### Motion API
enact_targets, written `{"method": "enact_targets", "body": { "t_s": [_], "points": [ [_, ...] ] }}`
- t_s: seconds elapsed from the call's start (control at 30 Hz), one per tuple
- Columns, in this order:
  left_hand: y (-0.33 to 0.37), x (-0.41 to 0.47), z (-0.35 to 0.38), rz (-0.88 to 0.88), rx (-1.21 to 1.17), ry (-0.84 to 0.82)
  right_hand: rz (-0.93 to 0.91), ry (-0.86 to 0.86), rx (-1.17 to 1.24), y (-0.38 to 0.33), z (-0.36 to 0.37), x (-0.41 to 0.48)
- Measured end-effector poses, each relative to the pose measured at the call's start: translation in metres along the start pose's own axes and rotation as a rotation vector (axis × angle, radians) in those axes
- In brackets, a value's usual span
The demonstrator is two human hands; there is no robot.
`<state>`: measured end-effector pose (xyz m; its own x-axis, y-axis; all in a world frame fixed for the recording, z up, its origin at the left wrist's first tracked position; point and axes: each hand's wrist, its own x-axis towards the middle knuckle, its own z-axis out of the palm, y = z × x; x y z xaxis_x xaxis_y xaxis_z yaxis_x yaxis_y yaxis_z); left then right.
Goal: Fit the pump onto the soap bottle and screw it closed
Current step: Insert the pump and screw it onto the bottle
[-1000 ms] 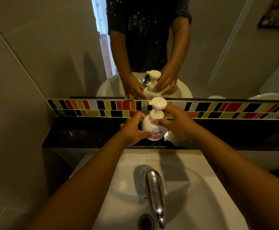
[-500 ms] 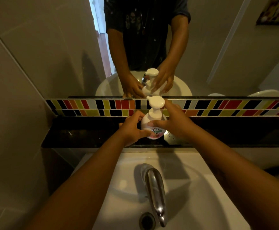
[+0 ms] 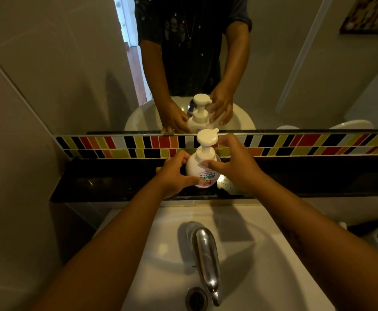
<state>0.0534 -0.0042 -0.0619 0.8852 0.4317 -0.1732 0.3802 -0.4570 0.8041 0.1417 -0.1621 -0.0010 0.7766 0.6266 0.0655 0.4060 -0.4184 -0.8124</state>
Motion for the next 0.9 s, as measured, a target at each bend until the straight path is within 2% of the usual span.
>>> {"method": "enact_targets", "body": {
  "t_s": [0.13, 0.27, 0.43, 0.63, 0.9],
  "points": [
    [0.001, 0.001, 0.000, 0.001, 0.003, 0.002, -0.016, -0.151, 0.030, -0.003, -0.002, 0.000],
    [-0.002, 0.003, -0.001, 0.002, 0.005, 0.012, -0.025, -0.042, -0.044, 0.001, 0.003, -0.001],
    [0.000, 0.004, -0.002, -0.007, -0.006, 0.021, -0.020, -0.007, -0.068, 0.002, -0.002, 0.000],
    [0.002, 0.003, -0.005, -0.015, 0.006, -0.013, -0.025, -0.189, -0.003, -0.006, -0.003, 0.006],
    [0.004, 0.008, -0.011, 0.010, 0.002, -0.059, -0.014, -0.059, -0.103, 0.004, 0.001, 0.013]
  ]
}}
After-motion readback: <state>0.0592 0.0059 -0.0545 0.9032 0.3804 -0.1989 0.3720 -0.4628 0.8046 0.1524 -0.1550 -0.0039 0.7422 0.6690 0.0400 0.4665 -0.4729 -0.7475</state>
